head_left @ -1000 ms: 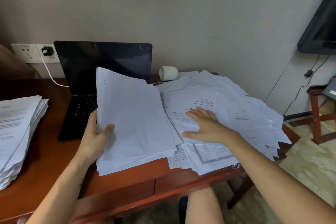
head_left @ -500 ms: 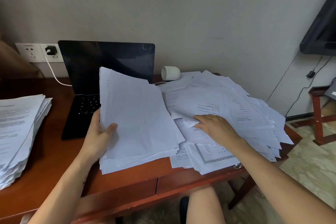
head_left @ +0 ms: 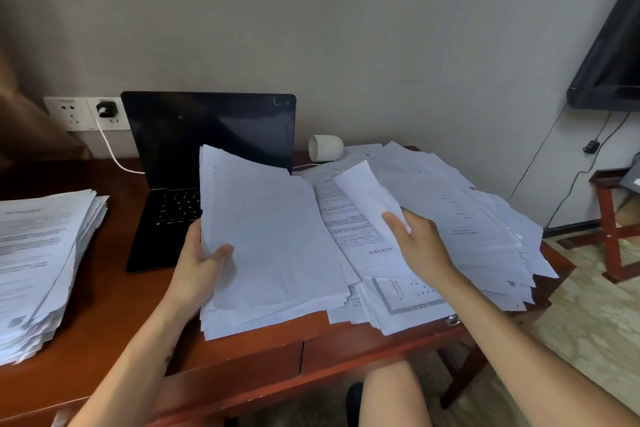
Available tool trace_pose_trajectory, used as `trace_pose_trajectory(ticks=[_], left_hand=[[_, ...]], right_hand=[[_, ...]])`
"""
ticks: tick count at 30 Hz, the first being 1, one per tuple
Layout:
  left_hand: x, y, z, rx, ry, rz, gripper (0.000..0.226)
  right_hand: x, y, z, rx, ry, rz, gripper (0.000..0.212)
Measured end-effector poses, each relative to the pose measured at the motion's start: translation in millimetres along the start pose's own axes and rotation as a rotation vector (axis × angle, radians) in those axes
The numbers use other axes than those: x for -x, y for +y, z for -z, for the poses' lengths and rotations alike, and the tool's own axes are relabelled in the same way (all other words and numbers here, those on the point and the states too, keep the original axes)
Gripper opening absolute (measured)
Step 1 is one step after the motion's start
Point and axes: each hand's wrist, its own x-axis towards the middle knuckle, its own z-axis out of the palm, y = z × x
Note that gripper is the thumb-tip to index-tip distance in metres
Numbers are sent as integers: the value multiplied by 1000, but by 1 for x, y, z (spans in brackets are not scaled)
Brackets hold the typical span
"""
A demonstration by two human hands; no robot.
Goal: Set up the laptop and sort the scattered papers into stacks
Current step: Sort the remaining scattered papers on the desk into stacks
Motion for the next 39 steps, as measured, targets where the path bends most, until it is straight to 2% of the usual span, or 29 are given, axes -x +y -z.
trace_pose_trajectory(ticks=[5, 8, 12, 15, 17, 19, 20, 22, 23, 25, 27, 30, 34, 39], left_hand=[[4, 1, 2, -26, -67, 56, 56], [4, 3, 4, -24, -98, 79, 54], [5, 8, 7, 41, -121, 98, 38], [4, 12, 9, -59, -117, 133, 57], [3, 13, 10, -63, -125, 172, 61], [4, 14, 8, -31, -133, 176, 48], [5, 16, 7, -20, -137, 163, 39], [8, 17, 3, -18, -146, 133, 24], [9, 17, 3, -18, -151, 117, 17], [9, 15, 3, -31, -165, 81, 22], [10, 13, 5, -36, -172, 69, 30], [9, 12, 8, -49, -181, 78, 54], [6, 9, 6, -29, -173, 113, 50], [4, 11, 8, -27, -210, 142, 58]], right_hand=[[30, -32, -50, -157, -34, 60, 22], [37, -44, -79, -51, -129, 186, 24], [40, -48, -99, 92, -347, 284, 32], [48, -46, -95, 136, -500, 260, 45], [52, -48, -84, 48, -584, 140, 44], [47, -48, -76, -94, -530, 51, 38], [41, -44, -76, -76, -417, 52, 38], [24, -30, -77, 139, -190, 44, 39], [16, -26, -78, 276, -152, -16, 46], [8, -19, -83, 443, -189, -172, 64], [5, -17, -91, 488, -243, -180, 71], [6, -22, -104, 448, -249, -109, 71], [3, -30, -115, 347, -263, -57, 62], [13, -27, -127, 270, -165, -20, 58]])
